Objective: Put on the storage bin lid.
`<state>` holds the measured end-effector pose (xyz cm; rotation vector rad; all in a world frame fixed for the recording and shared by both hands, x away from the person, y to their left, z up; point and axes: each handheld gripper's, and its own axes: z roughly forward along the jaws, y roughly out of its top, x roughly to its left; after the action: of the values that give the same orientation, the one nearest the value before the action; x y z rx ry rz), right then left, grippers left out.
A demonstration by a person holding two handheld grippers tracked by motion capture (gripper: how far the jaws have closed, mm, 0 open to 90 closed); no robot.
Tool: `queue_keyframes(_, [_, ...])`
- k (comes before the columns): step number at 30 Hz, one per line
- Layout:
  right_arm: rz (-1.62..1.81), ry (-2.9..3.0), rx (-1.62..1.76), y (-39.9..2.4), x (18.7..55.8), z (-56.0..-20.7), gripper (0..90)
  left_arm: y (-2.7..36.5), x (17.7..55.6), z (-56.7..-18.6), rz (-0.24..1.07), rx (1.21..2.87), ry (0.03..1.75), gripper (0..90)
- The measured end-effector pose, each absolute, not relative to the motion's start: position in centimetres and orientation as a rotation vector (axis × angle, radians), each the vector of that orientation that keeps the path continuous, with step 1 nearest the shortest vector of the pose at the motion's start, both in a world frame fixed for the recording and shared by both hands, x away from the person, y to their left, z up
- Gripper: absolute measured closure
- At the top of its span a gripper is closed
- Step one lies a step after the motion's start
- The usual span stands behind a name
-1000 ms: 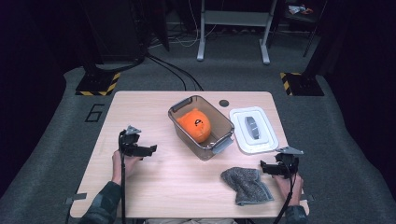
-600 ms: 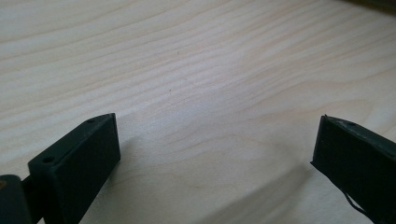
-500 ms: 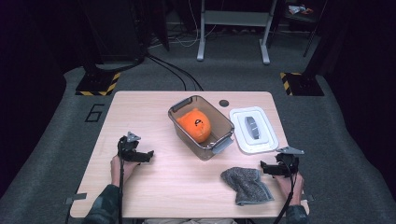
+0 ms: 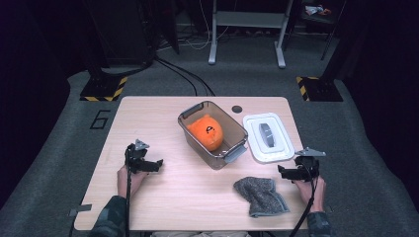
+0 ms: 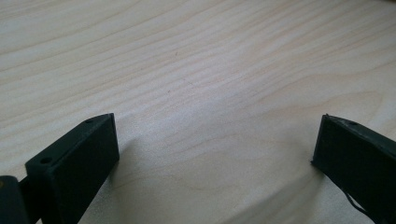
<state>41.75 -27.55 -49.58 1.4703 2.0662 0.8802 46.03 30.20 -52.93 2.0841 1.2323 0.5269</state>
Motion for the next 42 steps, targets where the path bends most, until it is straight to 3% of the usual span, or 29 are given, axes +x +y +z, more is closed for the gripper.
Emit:
queue_keyframes(12, [0.903,2.115,1.451,-25.8,46.8,-47.5,5.3,30.0,46.0,-53.0,0.531,2.076,1.216,0.0])
queue_keyframes(23, [0.885,2.146,1.477,-24.1,51.1,-47.6,16.1,30.0,46.1,-53.0,0.532,2.076,1.216,0.0])
queue_keyframes(35, [0.804,2.115,1.475,-22.5,53.8,-48.8,37.1,30.0,46.1,-53.0,0.534,2.081,1.22,0.0])
queue_keyframes(42, [0.818,2.113,1.49,-22.1,54.1,-49.4,58.0,29.9,46.1,-53.0,0.534,2.077,1.22,0.0])
